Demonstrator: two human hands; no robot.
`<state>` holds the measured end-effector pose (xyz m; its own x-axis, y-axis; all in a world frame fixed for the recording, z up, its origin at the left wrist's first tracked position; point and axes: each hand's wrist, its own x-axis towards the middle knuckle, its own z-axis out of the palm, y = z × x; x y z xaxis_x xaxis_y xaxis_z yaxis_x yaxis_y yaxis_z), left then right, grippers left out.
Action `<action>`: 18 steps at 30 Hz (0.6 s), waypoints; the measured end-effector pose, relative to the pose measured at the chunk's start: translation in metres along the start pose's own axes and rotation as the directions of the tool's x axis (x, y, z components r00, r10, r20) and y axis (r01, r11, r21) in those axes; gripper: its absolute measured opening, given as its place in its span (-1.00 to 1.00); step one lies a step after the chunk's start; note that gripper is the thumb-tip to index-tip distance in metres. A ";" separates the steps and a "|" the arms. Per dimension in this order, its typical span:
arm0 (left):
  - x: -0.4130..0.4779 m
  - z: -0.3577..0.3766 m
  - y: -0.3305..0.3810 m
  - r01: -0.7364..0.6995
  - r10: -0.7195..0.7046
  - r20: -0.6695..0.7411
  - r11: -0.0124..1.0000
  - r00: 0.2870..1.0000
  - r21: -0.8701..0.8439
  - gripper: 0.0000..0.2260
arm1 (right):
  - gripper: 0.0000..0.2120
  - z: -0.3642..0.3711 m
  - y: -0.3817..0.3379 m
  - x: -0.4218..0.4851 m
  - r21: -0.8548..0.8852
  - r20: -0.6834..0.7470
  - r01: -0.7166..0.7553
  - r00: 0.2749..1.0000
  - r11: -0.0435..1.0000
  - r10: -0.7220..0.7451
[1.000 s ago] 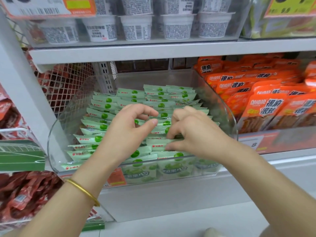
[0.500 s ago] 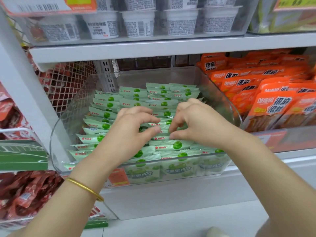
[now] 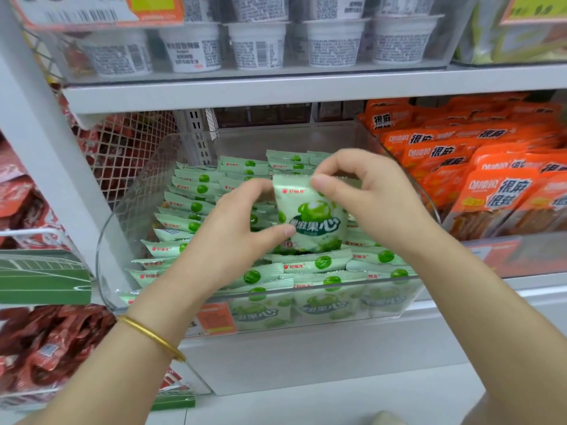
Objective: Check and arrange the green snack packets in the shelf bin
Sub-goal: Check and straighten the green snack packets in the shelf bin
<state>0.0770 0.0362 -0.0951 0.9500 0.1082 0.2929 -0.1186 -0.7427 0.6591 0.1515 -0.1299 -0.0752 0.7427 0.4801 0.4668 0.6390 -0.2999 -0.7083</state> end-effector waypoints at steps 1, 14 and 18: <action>0.000 -0.001 0.001 -0.004 0.003 -0.016 0.998 1.000 -0.068 -0.68 | -0.92 -0.002 0.000 0.000 0.059 -0.048 -0.010 0.999 0.998 0.013; 0.000 -0.004 0.009 0.039 -0.129 -0.149 0.868 0.980 -0.495 -0.77 | -0.49 0.002 0.010 0.001 0.305 -0.055 0.017 0.998 0.952 0.000; -0.004 0.000 0.010 -0.077 0.046 -0.233 0.989 0.971 -0.129 -0.66 | -0.55 0.003 0.008 0.000 0.328 -0.123 -0.034 0.989 0.944 0.079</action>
<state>0.0718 0.0281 -0.0896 0.8501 0.2253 0.4760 -0.2282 -0.6571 0.7185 0.1562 -0.1296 -0.0824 0.8095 0.3503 0.4711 0.5121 -0.0289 -0.8585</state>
